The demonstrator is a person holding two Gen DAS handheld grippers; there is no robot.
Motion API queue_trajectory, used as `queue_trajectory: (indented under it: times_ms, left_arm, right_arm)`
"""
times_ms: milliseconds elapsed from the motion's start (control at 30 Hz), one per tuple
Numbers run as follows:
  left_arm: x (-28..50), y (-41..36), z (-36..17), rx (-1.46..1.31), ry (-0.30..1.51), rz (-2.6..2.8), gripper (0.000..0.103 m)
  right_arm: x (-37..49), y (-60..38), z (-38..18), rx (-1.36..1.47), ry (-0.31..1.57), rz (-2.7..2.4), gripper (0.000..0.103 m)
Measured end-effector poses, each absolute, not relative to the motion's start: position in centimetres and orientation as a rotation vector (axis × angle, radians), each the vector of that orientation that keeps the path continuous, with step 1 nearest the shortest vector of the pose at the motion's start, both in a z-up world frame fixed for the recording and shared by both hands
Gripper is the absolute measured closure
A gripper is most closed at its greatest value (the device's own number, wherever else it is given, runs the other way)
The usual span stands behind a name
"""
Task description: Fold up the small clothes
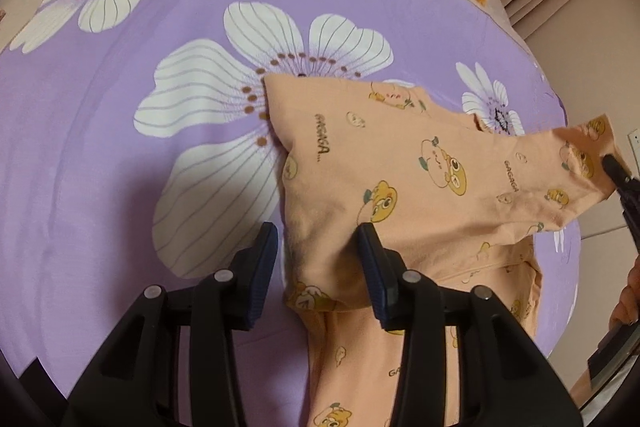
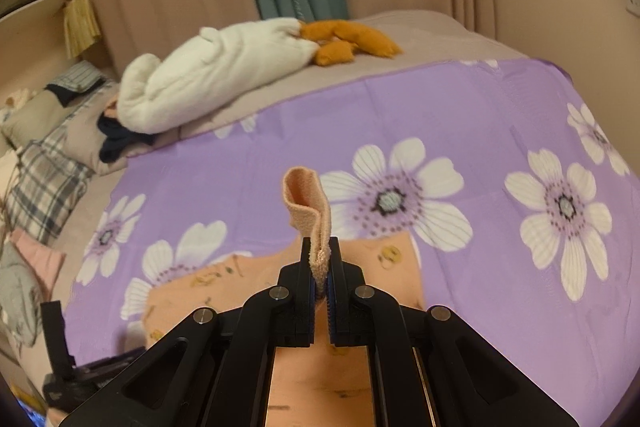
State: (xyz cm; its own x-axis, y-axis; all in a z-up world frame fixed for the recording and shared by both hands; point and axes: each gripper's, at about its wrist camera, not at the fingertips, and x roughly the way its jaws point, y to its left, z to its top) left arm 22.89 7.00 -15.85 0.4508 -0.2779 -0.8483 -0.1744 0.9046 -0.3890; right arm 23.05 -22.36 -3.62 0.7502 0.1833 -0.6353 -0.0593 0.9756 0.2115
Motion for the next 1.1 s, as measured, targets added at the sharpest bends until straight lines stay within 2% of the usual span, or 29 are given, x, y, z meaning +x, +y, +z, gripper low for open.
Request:
queue_trajectory:
  times_ms: [500, 767, 1100]
  left_arm:
    - [23.0, 6.5, -16.2, -0.431, 1.117, -0.053, 0.060]
    - [21.8, 7.8, -15.4, -0.487, 1.113, -0.067, 0.063]
    - [21.4, 7.7, -16.2, -0.475, 1.123, -0.039, 0.062]
  right_arm:
    - [23.4, -25.6, -8.6, 0.264, 0.819, 0.069, 0.098]
    - [23.4, -26.7, -12.4, 0.280, 0.904, 0.041, 0.098]
    - [23.1, -27.1, -14.5, 0.263, 0.951, 0.020, 0.098]
